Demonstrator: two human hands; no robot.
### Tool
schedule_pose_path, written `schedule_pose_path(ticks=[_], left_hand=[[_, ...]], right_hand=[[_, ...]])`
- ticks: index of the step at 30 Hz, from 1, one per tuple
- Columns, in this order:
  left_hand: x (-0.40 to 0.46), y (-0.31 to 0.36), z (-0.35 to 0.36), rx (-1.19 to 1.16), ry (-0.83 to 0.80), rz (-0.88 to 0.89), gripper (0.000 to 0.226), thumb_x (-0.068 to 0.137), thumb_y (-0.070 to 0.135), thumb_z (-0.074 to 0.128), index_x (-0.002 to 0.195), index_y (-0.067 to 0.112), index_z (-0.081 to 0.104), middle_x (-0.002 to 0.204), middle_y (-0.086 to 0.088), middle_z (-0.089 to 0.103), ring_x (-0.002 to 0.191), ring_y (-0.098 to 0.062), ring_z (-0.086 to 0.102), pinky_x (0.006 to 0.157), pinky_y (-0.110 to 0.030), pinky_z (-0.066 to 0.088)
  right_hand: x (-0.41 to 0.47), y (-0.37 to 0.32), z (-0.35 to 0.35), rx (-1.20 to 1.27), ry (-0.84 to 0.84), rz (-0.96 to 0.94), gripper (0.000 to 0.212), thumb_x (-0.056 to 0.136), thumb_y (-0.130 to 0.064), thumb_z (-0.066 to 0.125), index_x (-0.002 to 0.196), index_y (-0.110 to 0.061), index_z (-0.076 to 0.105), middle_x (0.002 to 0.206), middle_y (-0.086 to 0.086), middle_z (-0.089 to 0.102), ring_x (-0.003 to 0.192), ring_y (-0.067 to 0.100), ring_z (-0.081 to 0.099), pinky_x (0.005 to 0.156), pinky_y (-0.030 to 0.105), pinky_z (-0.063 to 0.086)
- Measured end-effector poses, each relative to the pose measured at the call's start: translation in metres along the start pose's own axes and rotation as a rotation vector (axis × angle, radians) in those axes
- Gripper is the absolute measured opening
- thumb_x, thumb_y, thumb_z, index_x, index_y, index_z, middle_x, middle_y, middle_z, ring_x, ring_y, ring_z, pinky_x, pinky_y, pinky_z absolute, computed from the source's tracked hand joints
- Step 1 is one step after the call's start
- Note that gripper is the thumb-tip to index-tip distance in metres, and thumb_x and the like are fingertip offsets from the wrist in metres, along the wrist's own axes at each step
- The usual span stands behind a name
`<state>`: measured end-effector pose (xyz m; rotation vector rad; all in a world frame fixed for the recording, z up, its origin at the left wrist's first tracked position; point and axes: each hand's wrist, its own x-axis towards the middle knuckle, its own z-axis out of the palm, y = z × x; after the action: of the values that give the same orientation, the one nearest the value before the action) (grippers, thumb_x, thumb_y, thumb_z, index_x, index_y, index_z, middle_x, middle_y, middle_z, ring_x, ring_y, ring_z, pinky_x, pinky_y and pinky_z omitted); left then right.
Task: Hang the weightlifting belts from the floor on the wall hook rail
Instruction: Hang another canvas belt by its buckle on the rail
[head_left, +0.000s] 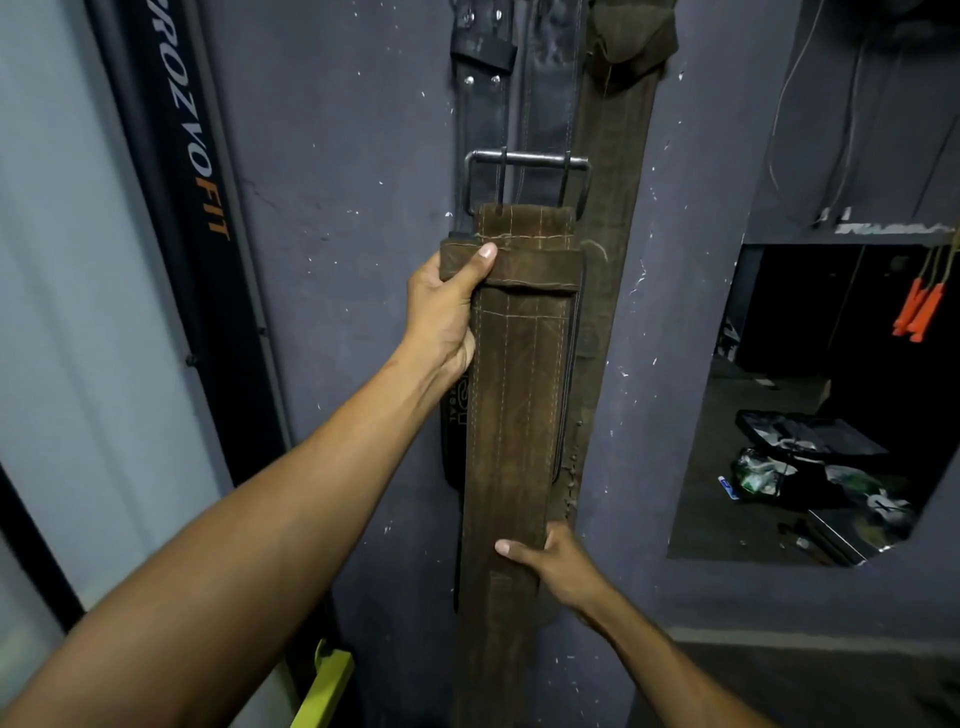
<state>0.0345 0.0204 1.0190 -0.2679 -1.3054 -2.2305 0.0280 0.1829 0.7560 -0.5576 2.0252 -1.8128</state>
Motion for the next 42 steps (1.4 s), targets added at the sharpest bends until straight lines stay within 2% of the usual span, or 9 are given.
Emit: schedule_pose_path(ticks=[9,12,18,23,28,34,36,38,42], left_hand=[[0.005,-0.009,-0.008,-0.02,0.033,-0.023,0.007,0.095,0.002,0.069,0.101,0.004,0.067,0.113,-0.028,0.067,0.109,-0.041,0.065,0.103,-0.07,0.048],[0.005,-0.011,-0.006,-0.012,0.019,-0.032,0.011,0.095,0.002,0.069,0.106,0.002,0.067,0.115,-0.029,0.067,0.111,-0.041,0.065,0.104,-0.069,0.048],[0.003,-0.025,-0.002,-0.015,0.032,-0.045,0.011,0.095,0.002,0.069,0.106,0.003,0.067,0.116,-0.028,0.066,0.11,-0.039,0.065,0.106,-0.066,0.048],[-0.001,-0.039,0.006,0.015,0.021,-0.065,0.007,0.095,0.004,0.069,0.101,0.005,0.067,0.106,-0.023,0.071,0.099,-0.036,0.07,0.095,-0.054,0.059],[-0.007,-0.04,0.024,0.044,0.027,-0.016,0.011,0.095,0.001,0.068,0.106,0.002,0.068,0.093,-0.016,0.076,0.084,-0.025,0.075,0.081,-0.04,0.065],[0.001,-0.015,0.036,0.388,0.053,0.343,0.061,0.093,0.017,0.072,0.143,0.041,0.046,0.143,-0.01,0.06,0.123,-0.028,0.067,0.102,-0.05,0.057],[0.009,-0.001,0.035,0.493,-0.006,0.485,0.07,0.095,0.013,0.068,0.149,0.047,0.037,0.154,-0.007,0.05,0.126,-0.025,0.065,0.106,-0.049,0.055],[0.02,0.013,0.035,0.523,-0.038,0.56,0.071,0.099,0.006,0.063,0.154,0.042,0.034,0.149,-0.01,0.056,0.121,-0.023,0.069,0.103,-0.043,0.057],[0.055,0.039,0.03,0.516,-0.055,0.648,0.071,0.1,0.002,0.061,0.157,0.034,0.036,0.148,-0.001,0.059,0.124,-0.018,0.067,0.105,-0.039,0.056]], right_hand=[[-0.001,0.051,-0.007,-0.116,-0.029,0.13,0.029,0.09,-0.009,0.079,0.114,-0.022,0.072,0.121,0.0,0.078,0.112,0.013,0.075,0.104,0.034,0.057],[0.0,0.027,-0.01,-0.129,-0.038,0.09,0.031,0.089,-0.015,0.081,0.113,-0.03,0.068,0.12,-0.006,0.077,0.105,0.0,0.074,0.092,0.018,0.057],[0.022,-0.083,-0.033,0.009,0.053,-0.22,0.035,0.095,-0.031,0.074,0.127,-0.017,0.069,0.124,0.002,0.077,0.116,0.019,0.073,0.098,0.031,0.059],[0.042,-0.196,-0.061,0.067,0.198,-0.516,0.039,0.109,-0.025,0.051,0.143,-0.031,0.034,0.117,-0.024,0.057,0.087,-0.026,0.063,0.077,0.002,0.05],[0.049,-0.256,-0.077,-0.112,0.339,-0.716,0.055,0.103,-0.044,0.061,0.151,-0.027,0.043,0.136,-0.002,0.068,0.12,0.012,0.07,0.105,0.047,0.056],[0.061,-0.286,-0.068,-0.143,0.432,-0.9,0.073,0.103,-0.038,0.063,0.162,-0.042,0.021,0.162,-0.01,0.042,0.117,0.027,0.069,0.103,0.048,0.056],[0.069,-0.298,-0.063,-0.113,0.469,-0.967,0.077,0.101,-0.036,0.065,0.162,-0.042,0.019,0.132,0.006,0.067,0.08,0.014,0.067,0.08,0.041,0.058],[0.075,-0.313,-0.057,-0.109,0.531,-1.017,0.077,0.101,-0.034,0.067,0.162,-0.041,0.02,0.074,0.021,0.062,0.053,0.024,0.051,0.058,0.039,0.049],[0.096,-0.349,-0.041,-0.081,0.57,-1.136,0.071,0.098,-0.034,0.072,0.157,-0.042,0.034,0.094,0.018,0.066,0.066,0.044,0.064,0.06,0.053,0.057]])
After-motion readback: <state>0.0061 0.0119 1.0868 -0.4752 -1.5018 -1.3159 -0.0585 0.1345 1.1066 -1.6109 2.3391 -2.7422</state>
